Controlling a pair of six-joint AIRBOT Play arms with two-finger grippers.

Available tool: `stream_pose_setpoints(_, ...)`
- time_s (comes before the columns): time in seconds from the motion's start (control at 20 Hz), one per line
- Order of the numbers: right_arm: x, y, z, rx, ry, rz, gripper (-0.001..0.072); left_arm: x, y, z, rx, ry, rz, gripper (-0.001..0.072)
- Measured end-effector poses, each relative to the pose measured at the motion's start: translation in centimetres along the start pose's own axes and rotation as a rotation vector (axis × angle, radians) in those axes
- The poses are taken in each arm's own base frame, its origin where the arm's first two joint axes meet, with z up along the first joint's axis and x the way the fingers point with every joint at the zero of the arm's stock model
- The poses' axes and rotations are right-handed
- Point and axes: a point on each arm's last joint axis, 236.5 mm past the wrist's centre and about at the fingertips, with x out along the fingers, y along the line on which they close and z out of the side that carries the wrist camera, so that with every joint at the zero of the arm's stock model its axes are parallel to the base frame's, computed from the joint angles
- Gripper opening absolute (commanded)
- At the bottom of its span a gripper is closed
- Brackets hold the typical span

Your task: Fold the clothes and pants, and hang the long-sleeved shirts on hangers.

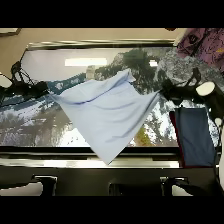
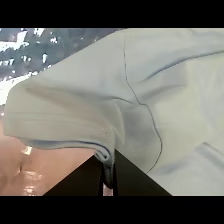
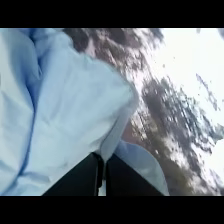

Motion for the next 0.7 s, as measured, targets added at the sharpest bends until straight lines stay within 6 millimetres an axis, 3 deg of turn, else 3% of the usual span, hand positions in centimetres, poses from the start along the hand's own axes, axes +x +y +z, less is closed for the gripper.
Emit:
stream_pose_setpoints(0.05,0.5,0.5,1.5,0.003,-0.014,0.007,0.0108,0.0,-0.2,-0.1,0.003,0.004,-0.002,0.0019)
stream_pose_setpoints(0.15,1.8,1.1,3.3,0.019,-0.008,0.02,0.0385,0.1,-0.6,-0.4,0.005,0.014,-0.008,0.0019)
stream_pose_setpoints(0.2,2.3,1.0,3.4,0.026,0.011,0.021,0.043,0.2,-0.8,-0.6,0.008,0.019,-0.011,0.0019)
stream_pose_setpoints(0.35,2.0,0.2,2.6,-0.033,0.096,-0.005,0.0492,0.3,-1.3,-0.8,0.016,0.025,-0.016,0.0019)
stream_pose_setpoints(0.5,-0.9,-2.8,0.4,-0.188,0.199,-0.13,0.0479,0.3,-1.5,-1.0,0.019,0.029,-0.018,0.0019)
stream_pose_setpoints(0.6,-3.0,-5.5,-2.0,-0.25,0.258,-0.218,0.048,0.3,-1.6,-1.0,0.02,0.03,-0.019,0.0019)
stream_pose_setpoints(0.7,-4.2,-7.7,-6.2,-0.238,0.318,-0.242,0.048,0.3,-1.6,-1.0,0.021,0.03,-0.019,0.0019)
